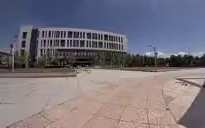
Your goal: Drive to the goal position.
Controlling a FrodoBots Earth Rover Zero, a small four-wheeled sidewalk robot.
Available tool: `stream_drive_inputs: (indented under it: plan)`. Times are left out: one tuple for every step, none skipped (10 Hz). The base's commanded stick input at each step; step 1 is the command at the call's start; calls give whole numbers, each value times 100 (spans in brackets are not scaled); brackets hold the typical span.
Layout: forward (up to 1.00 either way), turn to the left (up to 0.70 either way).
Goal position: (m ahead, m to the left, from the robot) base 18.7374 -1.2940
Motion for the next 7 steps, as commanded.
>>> stream_drive_inputs:
  plan:
    - [70,0]
    - [70,0]
    - [70,0]
    - [70,0]
    - [70,0]
    - [70,0]
    - [70,0]
